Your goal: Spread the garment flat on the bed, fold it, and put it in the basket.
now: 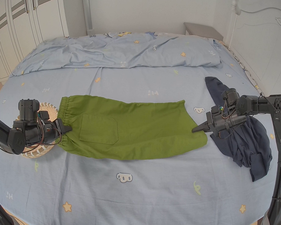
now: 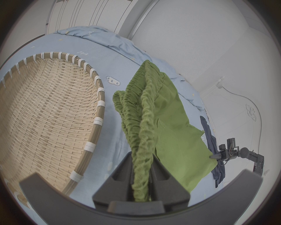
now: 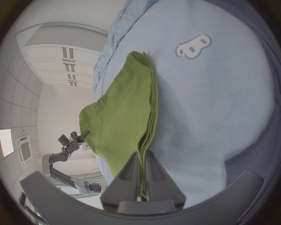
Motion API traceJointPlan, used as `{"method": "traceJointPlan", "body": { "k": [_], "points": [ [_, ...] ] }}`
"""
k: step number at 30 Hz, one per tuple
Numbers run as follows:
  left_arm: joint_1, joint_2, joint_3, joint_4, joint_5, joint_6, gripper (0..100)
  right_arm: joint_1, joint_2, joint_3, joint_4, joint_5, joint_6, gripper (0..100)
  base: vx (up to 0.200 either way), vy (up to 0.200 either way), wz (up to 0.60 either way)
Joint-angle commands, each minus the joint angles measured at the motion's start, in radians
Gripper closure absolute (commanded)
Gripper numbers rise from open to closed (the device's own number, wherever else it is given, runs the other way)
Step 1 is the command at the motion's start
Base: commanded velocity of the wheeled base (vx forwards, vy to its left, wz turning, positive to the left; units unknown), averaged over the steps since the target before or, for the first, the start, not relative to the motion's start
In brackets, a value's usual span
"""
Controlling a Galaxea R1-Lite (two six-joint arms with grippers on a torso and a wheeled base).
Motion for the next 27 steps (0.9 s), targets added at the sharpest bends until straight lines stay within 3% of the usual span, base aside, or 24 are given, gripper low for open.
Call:
{"method": "traceJointPlan", "body": {
  "k": [1, 6, 11, 15, 27],
  "points": [
    [0.007, 0.000, -0.006, 0.011, 0.000, -0.001, 100, -0.004, -0.086, 0.009, 0.044, 0.001, 0.000, 100, 0.000, 0.000, 0.00],
    [0.005, -0.038, -0.020, 0.123, -0.002, -0.001, 100, -0.012, -0.186, 0.057, 0.153, 0.001, -0.011, 100, 0.000, 0.000, 0.00],
    [0.004, -0.125, -0.017, 0.281, -0.017, 0.001, 100, -0.012, -0.290, 0.196, 0.153, -0.001, -0.023, 100, 0.000, 0.000, 0.00],
    [-0.001, -0.176, 0.032, 0.316, -0.051, 0.001, 100, -0.014, -0.370, 0.308, 0.150, 0.002, -0.032, 100, 0.000, 0.000, 0.00],
    [-0.064, -0.299, 0.357, 0.290, -0.049, 0.006, 100, -0.009, -0.606, 0.876, -0.098, -0.001, -0.051, 100, 0.000, 0.000, 0.00]
  ]
}}
